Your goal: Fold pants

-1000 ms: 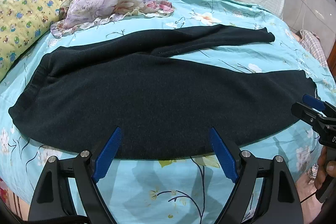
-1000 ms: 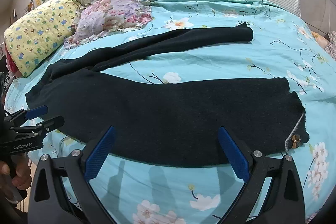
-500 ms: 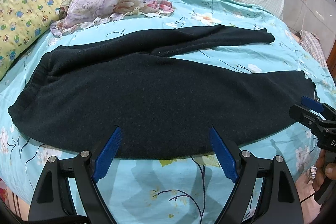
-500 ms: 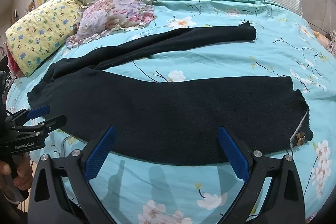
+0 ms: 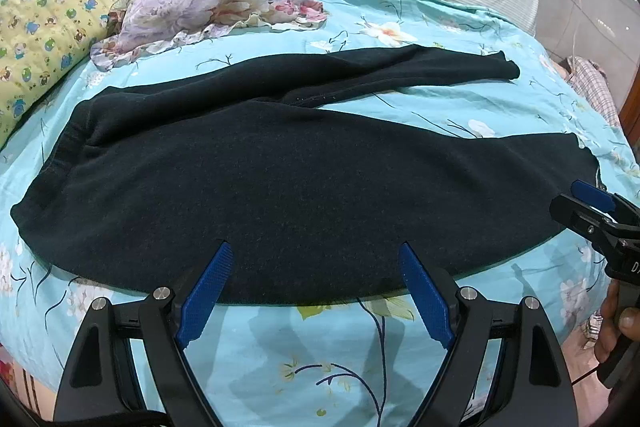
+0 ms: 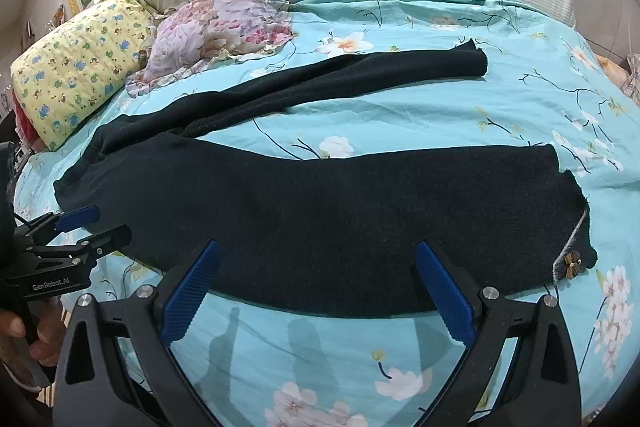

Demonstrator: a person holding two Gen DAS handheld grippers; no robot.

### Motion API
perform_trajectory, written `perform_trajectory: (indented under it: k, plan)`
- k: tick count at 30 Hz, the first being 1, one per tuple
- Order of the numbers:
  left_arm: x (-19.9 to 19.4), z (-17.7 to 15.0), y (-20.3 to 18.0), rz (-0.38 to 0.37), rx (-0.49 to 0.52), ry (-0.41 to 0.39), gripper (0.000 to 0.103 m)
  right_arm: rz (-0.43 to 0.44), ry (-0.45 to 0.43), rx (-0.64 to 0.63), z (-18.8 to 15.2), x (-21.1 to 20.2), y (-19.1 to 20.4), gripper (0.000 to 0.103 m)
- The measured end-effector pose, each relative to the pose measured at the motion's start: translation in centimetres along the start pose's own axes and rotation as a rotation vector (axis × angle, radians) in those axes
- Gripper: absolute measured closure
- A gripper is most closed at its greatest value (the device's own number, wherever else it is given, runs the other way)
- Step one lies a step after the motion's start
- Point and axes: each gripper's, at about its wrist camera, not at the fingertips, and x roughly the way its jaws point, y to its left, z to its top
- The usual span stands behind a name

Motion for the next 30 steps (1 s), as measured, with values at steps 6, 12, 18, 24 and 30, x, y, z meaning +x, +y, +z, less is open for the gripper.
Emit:
perform_trajectory:
  k: [6, 12, 18, 24, 30]
  plan:
    - [0.0, 0.2, 0.0, -0.006, 0.003, 0.004, 0.017, 0.008, -0.001, 0.006, 0.0, -0.1, -0.1, 0.005]
    - [-0.1, 0.6, -0.2, -0.023, 0.015, 0.004, 0.017, 0.013, -0.005, 0.014, 0.1, -0.2, -0.3, 0.005]
    - [-0.2, 1.0, -0.4, -0.037, 0.023, 0.001, 0.017, 0.022, -0.007, 0.031, 0.5, -0.3, -0.6, 0.005]
    - [-0.1, 1.9, -0.4, -0.036, 0.030, -0.004, 0.017, 0.024, -0.015, 0.037, 1.1, -0.5, -0.9, 0.005]
    - [0.0, 2.5, -0.6, -0.038, 0.041, -0.003, 0.017, 0.032, -0.015, 0.063, 1.6, -0.4, -1.6, 0.005]
